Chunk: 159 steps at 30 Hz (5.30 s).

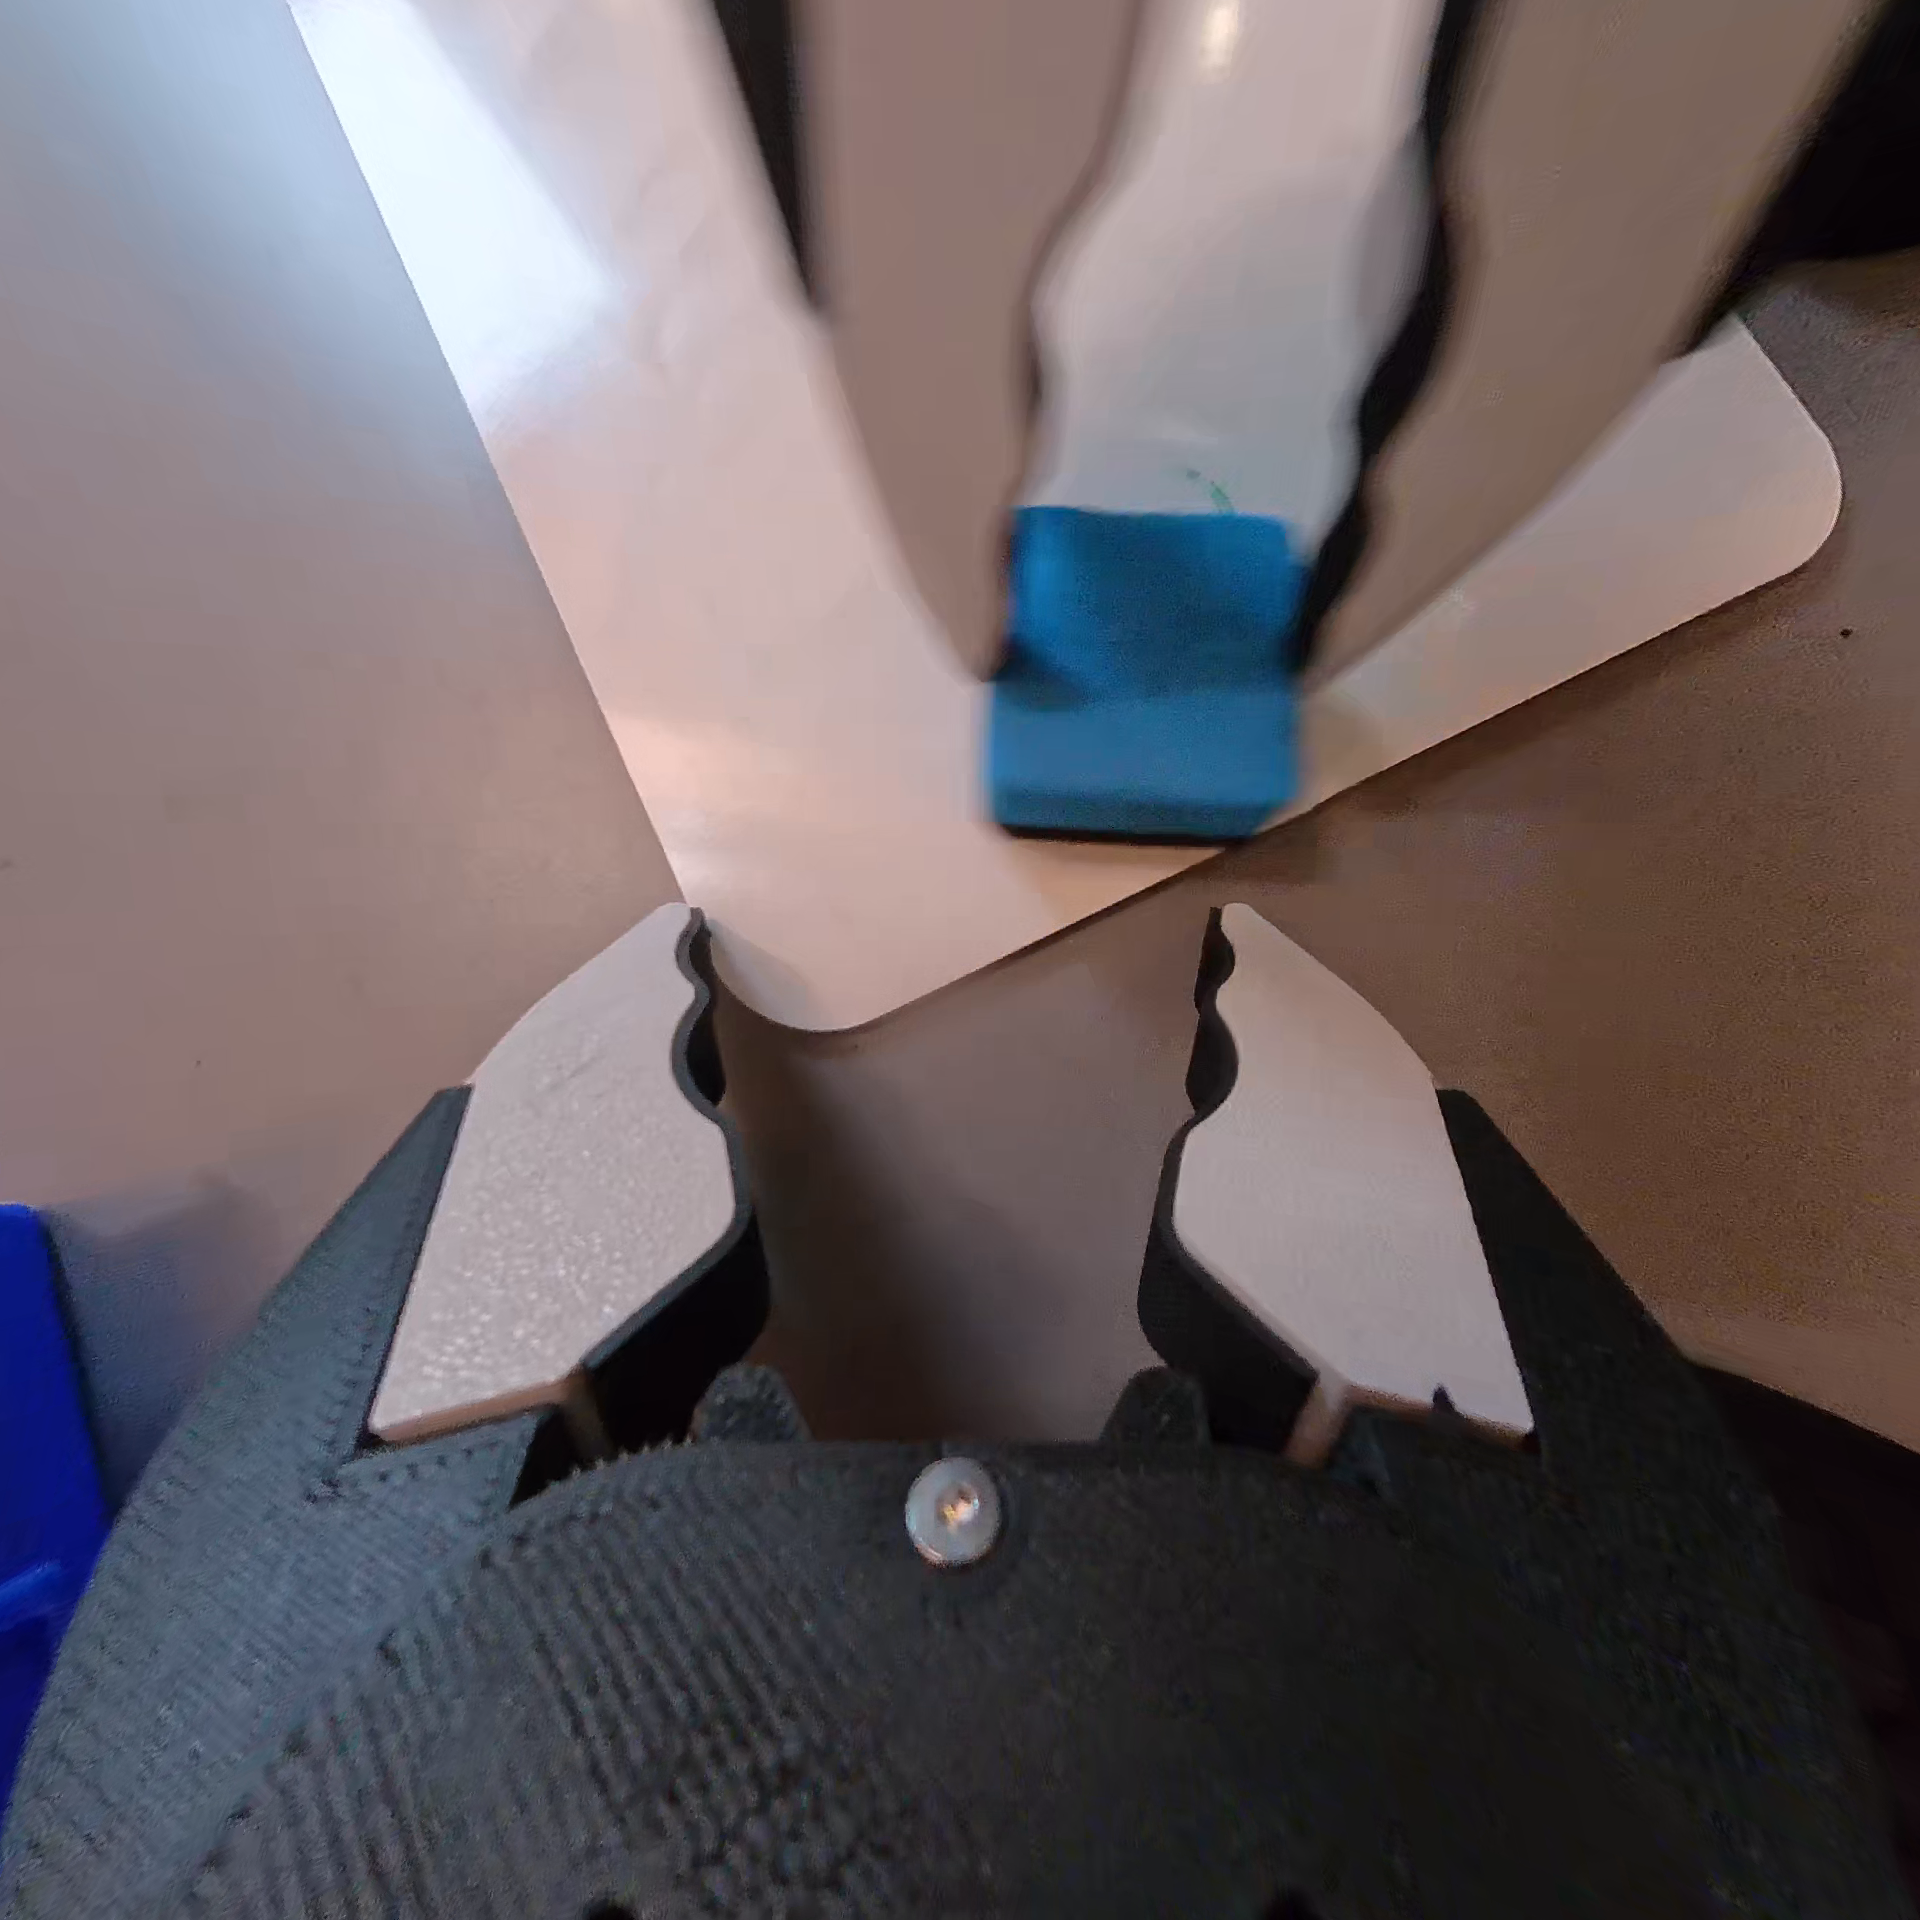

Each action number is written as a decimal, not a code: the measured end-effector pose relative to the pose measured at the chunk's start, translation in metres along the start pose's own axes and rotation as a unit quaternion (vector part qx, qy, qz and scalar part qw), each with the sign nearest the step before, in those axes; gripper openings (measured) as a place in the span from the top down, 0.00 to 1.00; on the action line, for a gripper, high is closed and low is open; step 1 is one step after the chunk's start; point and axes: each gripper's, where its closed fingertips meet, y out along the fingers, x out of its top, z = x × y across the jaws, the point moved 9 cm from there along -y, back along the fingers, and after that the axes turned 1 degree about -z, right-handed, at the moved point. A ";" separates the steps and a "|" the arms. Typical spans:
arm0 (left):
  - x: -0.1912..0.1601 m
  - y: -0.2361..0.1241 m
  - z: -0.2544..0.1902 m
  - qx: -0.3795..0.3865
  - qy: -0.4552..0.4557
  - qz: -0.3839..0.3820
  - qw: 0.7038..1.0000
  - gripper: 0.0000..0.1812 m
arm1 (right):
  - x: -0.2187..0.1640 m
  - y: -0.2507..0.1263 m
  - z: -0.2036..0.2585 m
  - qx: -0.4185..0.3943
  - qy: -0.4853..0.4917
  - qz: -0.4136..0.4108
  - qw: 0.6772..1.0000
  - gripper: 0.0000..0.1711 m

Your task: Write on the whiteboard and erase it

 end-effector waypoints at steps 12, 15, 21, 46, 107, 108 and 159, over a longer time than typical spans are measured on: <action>0.000 0.000 -0.001 0.000 0.001 -0.002 1.000 0.51 | -0.017 -0.008 0.024 0.016 -0.018 0.028 0.999 0.72; 0.000 0.000 0.000 0.001 -0.001 0.000 1.000 0.51 | -0.026 -0.012 -0.020 -0.020 0.047 0.032 0.998 0.72; 0.000 0.000 -0.001 0.000 0.001 -0.002 1.000 0.52 | -0.022 -0.010 0.042 0.022 -0.033 0.034 0.999 0.72; 0.000 0.000 -0.002 -0.003 0.004 -0.004 1.000 0.53 | -0.092 -0.039 -0.028 -0.046 0.127 0.035 0.990 0.72; 0.000 0.000 -0.003 0.001 0.002 -0.008 1.000 0.53 | -0.075 -0.032 0.052 -0.038 0.116 0.012 0.992 0.72; 0.000 0.000 -0.003 0.001 0.002 -0.008 1.000 0.53 | -0.069 -0.029 0.035 -0.041 0.113 0.012 0.993 0.72; -0.002 0.000 -0.002 -0.002 0.004 -0.014 1.000 0.53 | -0.211 -0.092 -0.248 -0.179 0.406 0.024 0.896 0.72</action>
